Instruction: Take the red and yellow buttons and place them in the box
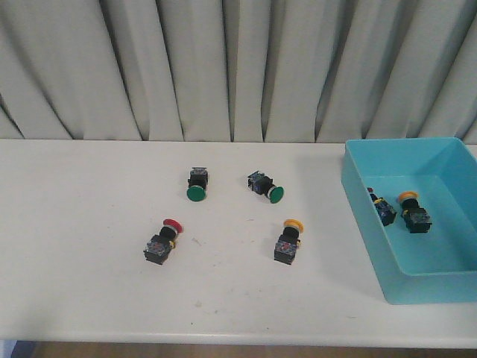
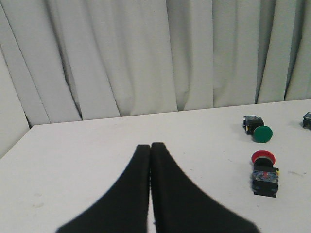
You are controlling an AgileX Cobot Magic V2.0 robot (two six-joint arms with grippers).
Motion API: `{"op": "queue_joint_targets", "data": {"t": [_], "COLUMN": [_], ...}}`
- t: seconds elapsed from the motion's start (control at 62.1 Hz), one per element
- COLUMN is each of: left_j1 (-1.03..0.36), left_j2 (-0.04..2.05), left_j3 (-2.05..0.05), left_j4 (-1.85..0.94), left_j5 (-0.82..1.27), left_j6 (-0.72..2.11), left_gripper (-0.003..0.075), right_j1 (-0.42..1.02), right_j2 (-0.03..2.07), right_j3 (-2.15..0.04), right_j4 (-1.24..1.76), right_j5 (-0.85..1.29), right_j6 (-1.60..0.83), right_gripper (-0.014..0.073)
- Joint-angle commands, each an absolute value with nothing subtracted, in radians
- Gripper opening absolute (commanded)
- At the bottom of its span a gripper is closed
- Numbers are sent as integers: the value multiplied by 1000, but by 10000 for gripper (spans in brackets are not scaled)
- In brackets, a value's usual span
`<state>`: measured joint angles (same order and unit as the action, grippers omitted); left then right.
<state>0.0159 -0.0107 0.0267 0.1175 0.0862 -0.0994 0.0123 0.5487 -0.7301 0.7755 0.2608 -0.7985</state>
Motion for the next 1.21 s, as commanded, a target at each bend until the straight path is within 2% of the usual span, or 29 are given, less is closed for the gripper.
{"op": "queue_joint_targets", "data": {"t": [0.0,0.66,0.773,1.191], "left_j1": [18,18,18,18], "left_j2": [-26,-26,-25,-25], "left_j3": [76,76,76,76], "left_j4": [106,106,106,106], "left_j5": [22,22,22,22], "left_j6": [-102,-102,-102,-102], "left_gripper": [3,3,3,3], "right_j1": [13,13,13,13], "right_j2": [560,560,551,341], "right_j3": [-754,-753,-714,-286], "right_j4": [791,791,714,140], "right_j5": [204,203,152,-54], "right_j6": [-801,-803,-788,-235], "right_gripper": [-8,-8,-8,-8]}}
